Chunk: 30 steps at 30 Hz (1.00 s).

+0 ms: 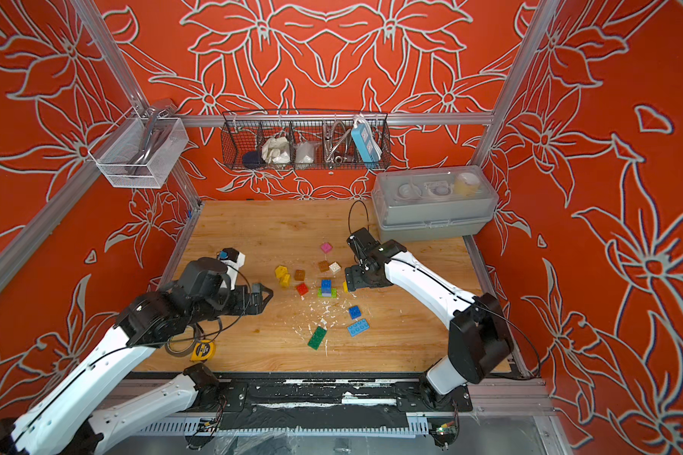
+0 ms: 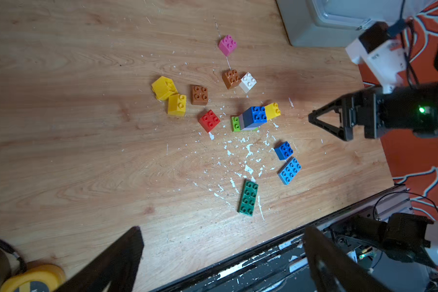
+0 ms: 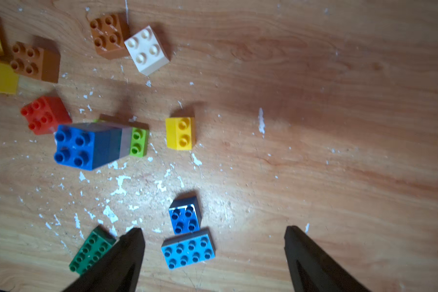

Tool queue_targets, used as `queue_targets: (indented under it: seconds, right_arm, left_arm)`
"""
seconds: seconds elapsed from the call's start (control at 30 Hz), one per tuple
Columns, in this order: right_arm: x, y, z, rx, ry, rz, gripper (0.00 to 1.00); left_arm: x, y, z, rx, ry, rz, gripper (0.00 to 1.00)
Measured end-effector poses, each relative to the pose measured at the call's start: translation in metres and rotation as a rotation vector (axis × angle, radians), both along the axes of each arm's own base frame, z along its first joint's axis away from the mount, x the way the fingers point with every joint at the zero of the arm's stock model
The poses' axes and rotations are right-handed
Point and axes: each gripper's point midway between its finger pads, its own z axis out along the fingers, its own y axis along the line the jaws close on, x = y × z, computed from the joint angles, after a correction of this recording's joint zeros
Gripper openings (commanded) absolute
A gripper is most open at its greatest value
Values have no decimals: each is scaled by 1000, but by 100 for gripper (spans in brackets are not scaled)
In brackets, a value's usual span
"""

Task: Assemble the number 1 with lego
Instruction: Pick up the lego brick from the center of the board.

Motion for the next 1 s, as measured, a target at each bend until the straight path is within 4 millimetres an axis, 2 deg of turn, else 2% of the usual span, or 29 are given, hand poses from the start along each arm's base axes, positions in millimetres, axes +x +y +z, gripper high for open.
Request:
queue_targets:
  seconds: [0.07, 0.1, 0.3, 0.5, 1.0]
  right_arm:
    - [8, 7, -10, -15, 24, 23, 69]
    - [12, 12, -16, -15, 40, 33, 67]
    - [25, 31, -44, -23, 107, 79, 65]
    - [39, 43, -52, -23, 115, 102, 63]
    - [39, 44, -73, -47, 163, 93, 59]
  left_arm:
    - [-5, 6, -7, 21, -23, -19, 99]
    - [-9, 8, -10, 26, -32, -30, 99]
    - [-19, 13, -2, 4, -116, -69, 99]
    - [-17, 9, 2, -10, -137, -87, 99]
    - [-13, -4, -10, -13, -92, -134, 99]
